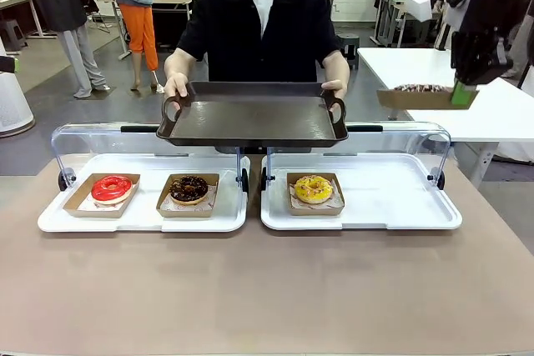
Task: Provide the desired donut to the person.
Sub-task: Place the picked Paper togo box onto the Handle tray extended by the person.
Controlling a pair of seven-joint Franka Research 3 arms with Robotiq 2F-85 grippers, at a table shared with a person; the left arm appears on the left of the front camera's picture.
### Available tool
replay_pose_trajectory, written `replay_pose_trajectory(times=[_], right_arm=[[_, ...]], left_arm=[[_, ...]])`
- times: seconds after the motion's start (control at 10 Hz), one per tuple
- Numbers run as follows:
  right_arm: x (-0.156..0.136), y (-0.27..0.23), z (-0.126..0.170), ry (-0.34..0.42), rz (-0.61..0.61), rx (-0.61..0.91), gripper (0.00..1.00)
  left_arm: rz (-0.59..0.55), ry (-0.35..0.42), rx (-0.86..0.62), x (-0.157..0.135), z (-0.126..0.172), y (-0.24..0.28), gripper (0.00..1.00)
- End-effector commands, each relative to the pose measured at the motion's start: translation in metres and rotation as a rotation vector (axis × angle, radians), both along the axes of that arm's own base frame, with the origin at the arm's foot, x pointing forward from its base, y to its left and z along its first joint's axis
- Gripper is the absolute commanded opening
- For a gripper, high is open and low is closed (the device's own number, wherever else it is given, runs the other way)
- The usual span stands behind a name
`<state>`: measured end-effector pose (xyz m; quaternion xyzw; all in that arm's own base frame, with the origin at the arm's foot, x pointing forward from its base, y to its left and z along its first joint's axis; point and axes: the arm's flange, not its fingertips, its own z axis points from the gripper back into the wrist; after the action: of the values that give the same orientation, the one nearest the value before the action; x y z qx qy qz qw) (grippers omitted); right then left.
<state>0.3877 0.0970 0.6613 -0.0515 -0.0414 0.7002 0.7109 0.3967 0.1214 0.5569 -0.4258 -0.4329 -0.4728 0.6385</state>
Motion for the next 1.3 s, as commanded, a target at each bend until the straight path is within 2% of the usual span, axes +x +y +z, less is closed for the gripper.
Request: replay_pose_trajectory(times=[0.0, 0.3, 0.7, 1.2], right_arm=[[-0.001, 0.024, 0.035, -0.023, 0.004, -0.01, 0.01], [0.003, 0.067, 0.057, -0.042, 0.08, -0.028, 0.01], [0.025, 0.124, 0.051, -0.015, 0.14, -0.008, 0.01], [0.091, 0.178, -0.01, -0.018, 0.027, 0.034, 0.01]], left_arm=[[-0.002, -0.007, -0.011, -0.001, 0.002, 0.001, 1.0], [-0.002, -0.007, -0.011, -0.001, 0.002, 0.001, 1.0], [-0.002, -0.007, -0.011, -0.001, 0.002, 0.001, 1.0], [-0.002, -0.007, -0.011, -0.001, 0.002, 0.001, 1.0]])
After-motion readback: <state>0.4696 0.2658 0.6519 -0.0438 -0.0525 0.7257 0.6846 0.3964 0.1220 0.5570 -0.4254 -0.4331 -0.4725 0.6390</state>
